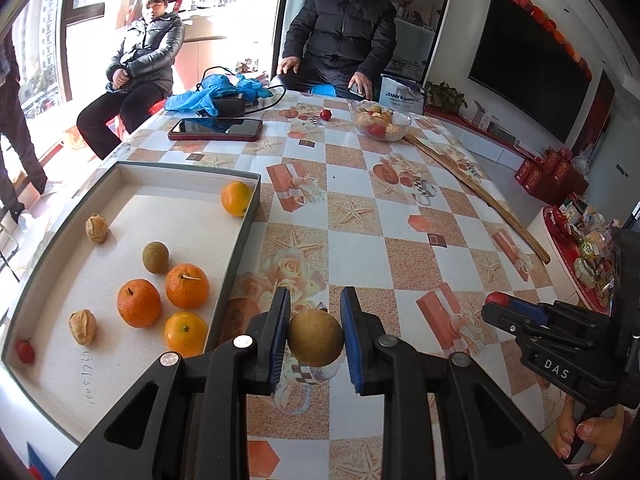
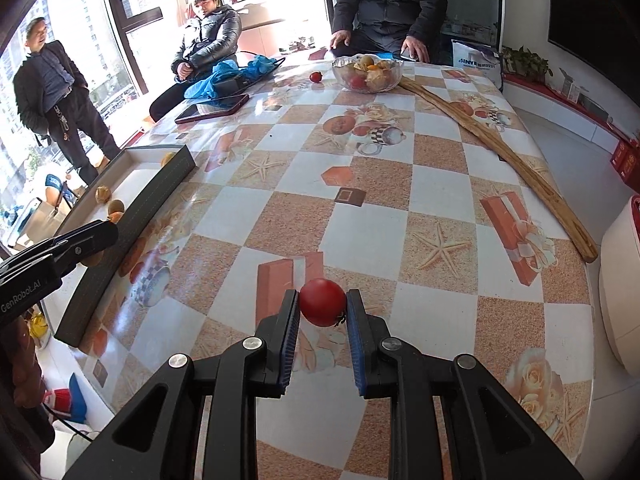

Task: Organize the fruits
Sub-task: 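Carry the tan fruit and the tomato over the white tray, then open left gripper releasing the tan fruit while right gripper releases the tomato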

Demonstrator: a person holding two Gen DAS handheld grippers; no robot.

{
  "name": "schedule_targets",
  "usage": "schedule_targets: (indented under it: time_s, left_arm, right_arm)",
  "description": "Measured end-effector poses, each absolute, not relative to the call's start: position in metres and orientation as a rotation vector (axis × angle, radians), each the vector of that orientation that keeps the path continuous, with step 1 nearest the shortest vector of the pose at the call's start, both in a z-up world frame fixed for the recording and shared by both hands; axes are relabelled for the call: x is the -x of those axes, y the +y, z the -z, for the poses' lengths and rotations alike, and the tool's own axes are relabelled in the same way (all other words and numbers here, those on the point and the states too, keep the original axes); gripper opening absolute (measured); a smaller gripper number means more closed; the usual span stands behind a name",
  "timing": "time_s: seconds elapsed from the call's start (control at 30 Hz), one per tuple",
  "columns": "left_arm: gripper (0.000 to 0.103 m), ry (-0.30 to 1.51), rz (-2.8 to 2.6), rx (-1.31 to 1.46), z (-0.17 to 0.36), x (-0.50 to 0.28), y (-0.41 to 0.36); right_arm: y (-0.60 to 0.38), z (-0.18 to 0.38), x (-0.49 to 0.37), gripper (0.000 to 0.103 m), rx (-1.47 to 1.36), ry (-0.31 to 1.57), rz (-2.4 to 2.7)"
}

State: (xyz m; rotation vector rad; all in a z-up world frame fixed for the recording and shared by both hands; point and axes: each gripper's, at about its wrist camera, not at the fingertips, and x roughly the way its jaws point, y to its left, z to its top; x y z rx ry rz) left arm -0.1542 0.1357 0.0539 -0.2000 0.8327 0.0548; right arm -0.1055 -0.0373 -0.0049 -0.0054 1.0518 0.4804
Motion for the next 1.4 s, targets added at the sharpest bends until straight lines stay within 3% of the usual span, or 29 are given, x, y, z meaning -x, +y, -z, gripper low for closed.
schedule_targets:
  time_s: [0.6, 1.17, 1.2, 1.27, 1.3, 1.33, 1.4]
  left_arm:
    - [0.028, 0.864, -0.322, 0.3, -0.041, 0.166, 0.272]
    - [0.029, 1.011, -0.387, 0.272, -0.007, 0.141, 0.304]
    - [0.033, 1.015, -0.388, 0.262, -0.006, 0.141, 0.302]
    - [0.053, 1.018, -0.387, 0.242, -0.006, 0.14, 0.299]
    - [0.07, 1.01, -0.391, 0.232, -0.007, 0.141, 0.298]
    - [0.077, 0.996, -0.4, 0.219, -0.009, 0.142, 0.296]
    - [0.082, 0.983, -0.409, 0.196, -0.012, 0.144, 0.293]
  right_arm:
    - [0.145, -0.026, 0.085, 0.025, 0.153, 1.092, -0.782]
    - [0.237, 0.003, 0.058, 0.025, 0.27, 1.248, -0.83]
    - [0.238, 0.002, 0.058, 0.025, 0.27, 1.251, -0.83]
    - [0.239, 0.002, 0.058, 0.025, 0.273, 1.259, -0.83]
    - [0.24, 0.003, 0.058, 0.025, 0.275, 1.264, -0.828]
    - [0.24, 0.002, 0.058, 0.026, 0.278, 1.266, -0.826]
    - [0.239, -0.001, 0.058, 0.045, 0.278, 1.262, -0.817]
